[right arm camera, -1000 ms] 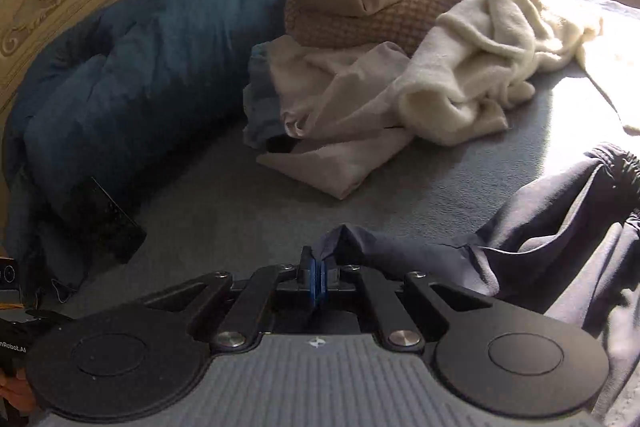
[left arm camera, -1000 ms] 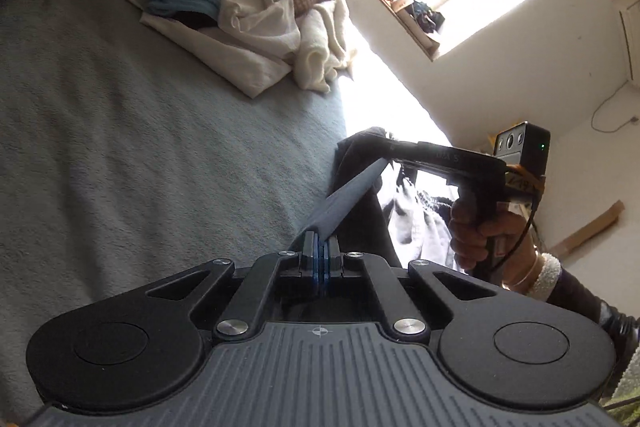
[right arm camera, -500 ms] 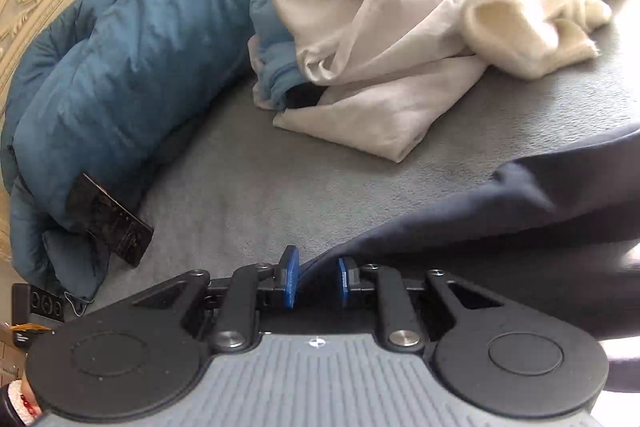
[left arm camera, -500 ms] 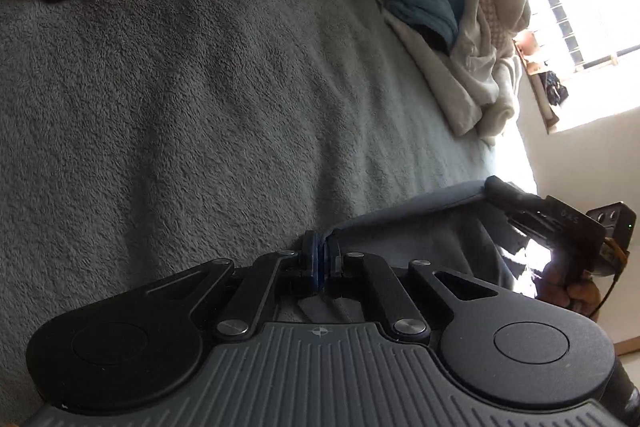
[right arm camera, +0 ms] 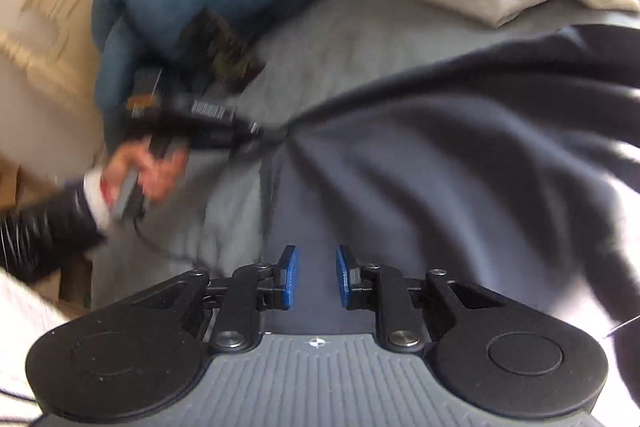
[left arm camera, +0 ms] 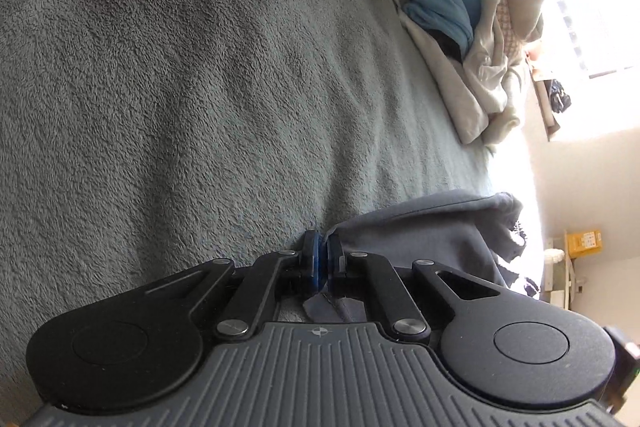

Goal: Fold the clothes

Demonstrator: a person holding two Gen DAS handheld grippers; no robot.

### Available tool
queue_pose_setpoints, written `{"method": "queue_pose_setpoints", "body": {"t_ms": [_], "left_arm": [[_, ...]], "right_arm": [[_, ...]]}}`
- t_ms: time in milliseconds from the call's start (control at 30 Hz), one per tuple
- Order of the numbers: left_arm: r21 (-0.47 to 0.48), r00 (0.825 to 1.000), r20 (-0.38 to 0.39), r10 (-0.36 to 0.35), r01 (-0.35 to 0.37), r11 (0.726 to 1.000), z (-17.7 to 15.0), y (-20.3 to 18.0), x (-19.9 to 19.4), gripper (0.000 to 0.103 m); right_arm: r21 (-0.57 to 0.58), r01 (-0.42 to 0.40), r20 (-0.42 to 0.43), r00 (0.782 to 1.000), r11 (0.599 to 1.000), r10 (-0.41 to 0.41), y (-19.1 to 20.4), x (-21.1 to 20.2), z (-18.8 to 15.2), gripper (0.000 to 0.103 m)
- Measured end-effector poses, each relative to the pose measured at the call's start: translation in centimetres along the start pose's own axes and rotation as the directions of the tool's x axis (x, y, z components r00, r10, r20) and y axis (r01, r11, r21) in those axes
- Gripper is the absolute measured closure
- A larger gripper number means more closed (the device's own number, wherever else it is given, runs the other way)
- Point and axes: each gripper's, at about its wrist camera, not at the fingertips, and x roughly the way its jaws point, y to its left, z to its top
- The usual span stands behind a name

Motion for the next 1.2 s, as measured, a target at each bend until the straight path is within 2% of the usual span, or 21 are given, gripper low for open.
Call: {"method": "queue_pose_setpoints", "body": {"t_ms": [67,167,300,367,400,467,533,600,667,767,867,933,1033,1133,1200], "left_arm": [[-0.008,1.0,-0.011,0.0,0.0,1.0,0.2,0.1,0.0,0.099],[-0.006,1.0,-0.021,0.007,-0.007,1.0,0.4,0.0,0.0,0.099],[0.025,0.999,-0.025,0.022,-0.021,0.999,0.4,-0.1,-0.4,0.098],[0.051,0.999,-0.02,0.034,-0.032,0.998,0.4,-0.4,-0.8,0.097],[0.069,0.999,-0.008,0.045,-0.044,0.997,0.4,-0.7,-1.2,0.092],[0.106,0.998,0.018,0.067,-0.068,0.992,0.5,-1.3,-2.2,0.084],[0.167,0.994,0.06,0.089,-0.098,0.981,0.5,-2.4,-3.7,0.082],[0.245,0.988,0.11,0.107,-0.131,0.961,0.4,-4.0,-5.3,0.081],[0.335,0.981,0.155,0.116,-0.163,0.928,0.3,-6.3,-5.9,0.077],[0.47,0.974,0.198,0.112,-0.194,0.861,-0.4,-9.9,-5.7,0.07],[0.607,0.98,0.178,0.085,-0.178,0.774,-1.9,-14.1,-2.7,0.067],[0.669,0.985,0.157,0.072,-0.16,0.726,-3.1,-16.7,0.2,0.066],[0.745,0.99,0.134,0.036,-0.124,0.656,-4.5,-20.5,4.6,0.066],[0.777,0.993,0.115,0.022,-0.103,0.621,-5.4,-23.8,8.6,0.066],[0.782,0.99,0.14,0.024,-0.125,0.611,-5.7,-25.4,10.7,0.066]], "right_arm": [[-0.058,0.007,-0.041,0.999,0.998,-0.009,1.9,2.0,-1.9,0.081],[0.004,-0.018,-0.077,0.997,1.0,0.018,2.5,5.1,-3.7,0.083],[0.07,-0.127,-0.173,0.975,0.989,0.138,3.7,8.1,-5.5,0.084],[0.065,-0.146,-0.205,0.966,0.987,0.156,4.1,8.2,-5.8,0.084],[0.068,-0.148,-0.208,0.965,0.987,0.159,4.1,7.8,-5.6,0.084],[0.092,-0.148,-0.199,0.966,0.985,0.164,3.4,6.4,-4.6,0.084],[0.107,-0.127,-0.183,0.972,0.986,0.145,2.7,3.9,-3.7,0.084],[0.116,-0.099,-0.168,0.979,0.988,0.118,1.9,1.1,-3.0,0.084],[0.148,-0.066,-0.15,0.985,0.987,0.089,1.0,-2.3,-2.9,0.083],[0.21,-0.013,-0.099,0.994,0.978,0.035,-0.6,-6.9,-3.3,0.083],[0.313,0.075,0.036,0.995,0.947,-0.09,-3.8,-11.1,-3.2,0.083],[0.412,0.125,0.138,0.971,0.902,-0.197,-6.6,-13.8,-2.8,0.083],[0.553,0.167,0.259,0.897,0.816,-0.359,-10.5,-17.5,-2.3,0.083],[0.622,0.186,0.316,0.829,0.76,-0.461,-13.4,-19.1,-1.3,0.083],[0.628,0.223,0.308,0.809,0.746,-0.501,-15.1,-18.9,-0.2,0.083]]}}
